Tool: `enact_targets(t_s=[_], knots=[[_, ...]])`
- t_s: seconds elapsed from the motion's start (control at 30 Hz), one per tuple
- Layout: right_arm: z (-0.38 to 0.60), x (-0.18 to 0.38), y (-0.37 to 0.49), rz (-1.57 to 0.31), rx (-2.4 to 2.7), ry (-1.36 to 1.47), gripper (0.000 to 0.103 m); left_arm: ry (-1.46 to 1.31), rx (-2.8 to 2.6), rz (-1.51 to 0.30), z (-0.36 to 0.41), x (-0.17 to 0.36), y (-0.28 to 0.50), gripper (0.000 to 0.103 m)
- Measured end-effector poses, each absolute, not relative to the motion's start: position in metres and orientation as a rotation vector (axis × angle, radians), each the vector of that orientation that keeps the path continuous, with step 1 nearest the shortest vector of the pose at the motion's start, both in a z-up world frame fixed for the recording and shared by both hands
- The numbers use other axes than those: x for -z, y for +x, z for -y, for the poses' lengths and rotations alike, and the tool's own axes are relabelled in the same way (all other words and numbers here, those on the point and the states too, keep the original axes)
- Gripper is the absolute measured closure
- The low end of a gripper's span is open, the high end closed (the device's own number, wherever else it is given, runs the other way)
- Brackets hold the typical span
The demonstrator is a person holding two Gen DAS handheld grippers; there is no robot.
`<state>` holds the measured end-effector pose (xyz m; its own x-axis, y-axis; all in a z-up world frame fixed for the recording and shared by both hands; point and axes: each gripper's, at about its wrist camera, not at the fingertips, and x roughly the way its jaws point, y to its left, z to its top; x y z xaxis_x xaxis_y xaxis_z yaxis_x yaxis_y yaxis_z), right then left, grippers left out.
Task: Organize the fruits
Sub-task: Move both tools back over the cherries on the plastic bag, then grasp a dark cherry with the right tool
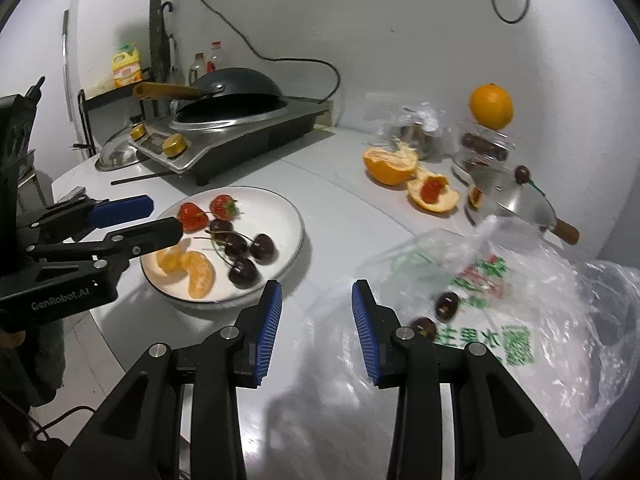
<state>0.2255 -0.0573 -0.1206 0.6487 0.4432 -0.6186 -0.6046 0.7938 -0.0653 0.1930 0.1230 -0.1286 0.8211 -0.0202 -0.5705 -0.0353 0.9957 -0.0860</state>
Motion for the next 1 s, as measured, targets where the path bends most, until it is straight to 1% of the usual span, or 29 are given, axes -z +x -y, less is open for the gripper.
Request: enact_targets(t_s=[0.07, 0.13, 0.43, 0.47, 0.5, 0.53, 0.57, 1.0], knots=[[0.067, 0.121, 0.226, -0.624, -0.592, -0.271, 0.063, -0.096, -0.001, -0.610, -0.115, 0.129, 0.193, 0.050], [0.078, 0.123, 0.227, -0.626, -0.579, -0.262, 0.054, -0.096, 0.007, -0.616, -0.108, 0.130, 0.194, 0.050], [0.118, 0.126, 0.233, -0.624, -0.527, -0.217, 0.054, -0.095, 0.049, -0.638, -0.079, 0.131, 0.201, 0.049], [0.121, 0.126, 0.234, -0.624, -0.523, -0.215, 0.054, -0.092, 0.052, -0.641, -0.075, 0.131, 0.202, 0.045], [0.124, 0.127, 0.235, -0.626, -0.520, -0.213, 0.054, -0.091, 0.056, -0.643, -0.073, 0.131, 0.203, 0.037], [0.127, 0.128, 0.236, -0.629, -0.516, -0.209, 0.054, -0.096, 0.064, -0.643, -0.071, 0.131, 0.203, 0.022], [0.130, 0.129, 0.238, -0.632, -0.513, -0.208, 0.054, -0.102, 0.068, -0.641, -0.070, 0.131, 0.204, 0.019], [0.161, 0.138, 0.269, -0.654, -0.472, -0.191, 0.054, -0.068, 0.091, -0.643, -0.043, 0.130, 0.225, 0.019]])
